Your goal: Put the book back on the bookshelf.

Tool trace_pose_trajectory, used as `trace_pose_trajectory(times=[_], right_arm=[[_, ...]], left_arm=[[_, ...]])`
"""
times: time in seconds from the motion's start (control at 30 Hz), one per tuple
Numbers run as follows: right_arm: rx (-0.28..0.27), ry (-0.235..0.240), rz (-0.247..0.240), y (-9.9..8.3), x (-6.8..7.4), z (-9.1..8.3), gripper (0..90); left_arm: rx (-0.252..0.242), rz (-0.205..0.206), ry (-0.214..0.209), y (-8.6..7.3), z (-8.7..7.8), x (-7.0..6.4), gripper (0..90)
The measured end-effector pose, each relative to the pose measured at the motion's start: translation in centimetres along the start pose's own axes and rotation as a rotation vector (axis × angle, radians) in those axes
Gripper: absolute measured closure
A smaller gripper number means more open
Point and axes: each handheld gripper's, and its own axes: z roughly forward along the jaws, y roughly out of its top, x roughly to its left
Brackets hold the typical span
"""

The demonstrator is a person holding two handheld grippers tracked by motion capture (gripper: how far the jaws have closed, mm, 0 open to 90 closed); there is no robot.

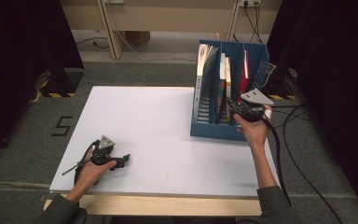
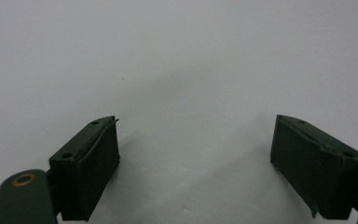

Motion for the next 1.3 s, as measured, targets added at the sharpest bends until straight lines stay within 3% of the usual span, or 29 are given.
trace_pose_trajectory(times=[0.13,0.27,0.43,0.47,0.53,0.6,0.7,0.77,0.8,0.9,1.0,1.03,1.17,1.23,1.27,1.3], right_arm=[[0.033,-0.058,0.005,-0.3,-0.1,1.3,53.2],[0.031,-0.052,0.041,-0.5,-0.2,2.5,52.8],[0.039,-0.081,0.030,-0.5,0.4,3.2,53.7],[0.044,-0.098,0.013,-0.4,0.6,3.2,55.0],[0.048,-0.152,-0.068,-0.2,1.3,3.0,56.1],[0.049,-0.194,-0.095,0.0,1.7,3.1,57.0],[0.040,-0.174,-0.011,-0.1,1.4,3.7,59.1],[0.040,-0.168,0.003,-0.2,1.4,4.2,59.1],[0.040,-0.154,0.035,-0.2,1.6,4.4,59.0],[0.045,-0.167,0.013,-0.2,1.8,4.8,59.1],[0.061,-0.169,0.067,-0.5,1.4,5.7,60.6],[0.056,-0.144,0.126,-0.6,1.3,6.0,63.1],[0.037,-0.109,0.244,-0.7,1.0,6.5,66.9],[0.025,-0.087,0.320,-0.8,0.9,6.4,64.1],[0.001,-0.053,0.417,-1.1,0.5,6.3,62.4],[-0.018,-0.029,0.468,-1.4,0.2,6.2,62.3]], left_arm=[[-0.001,0.000,0.000,0.0,0.0,0.0,14.4],[0.001,0.000,-0.002,0.0,0.0,0.0,14.4],[0.000,0.000,-0.002,0.0,0.0,0.0,14.4],[0.000,0.001,-0.001,0.0,0.0,0.0,14.5],[-0.001,-0.001,-0.002,0.0,0.0,0.0,14.5],[0.001,0.000,-0.001,0.0,0.0,0.0,14.3],[0.000,0.000,-0.002,0.0,0.0,0.0,14.6],[0.000,-0.001,-0.003,0.0,0.0,0.0,14.5],[0.000,-0.001,-0.003,0.0,0.0,0.0,14.5],[-0.001,-0.001,-0.003,0.0,0.0,0.0,14.5],[0.000,0.002,-0.004,0.0,0.0,0.0,14.6],[0.001,0.003,-0.004,0.0,0.0,0.0,14.6],[0.001,0.002,-0.004,0.0,0.0,0.0,14.6],[-0.001,0.000,-0.004,0.0,0.0,0.0,14.6],[-0.001,0.000,-0.004,0.0,0.0,0.0,14.5],[0.000,0.001,-0.005,0.0,0.0,0.0,14.6]])
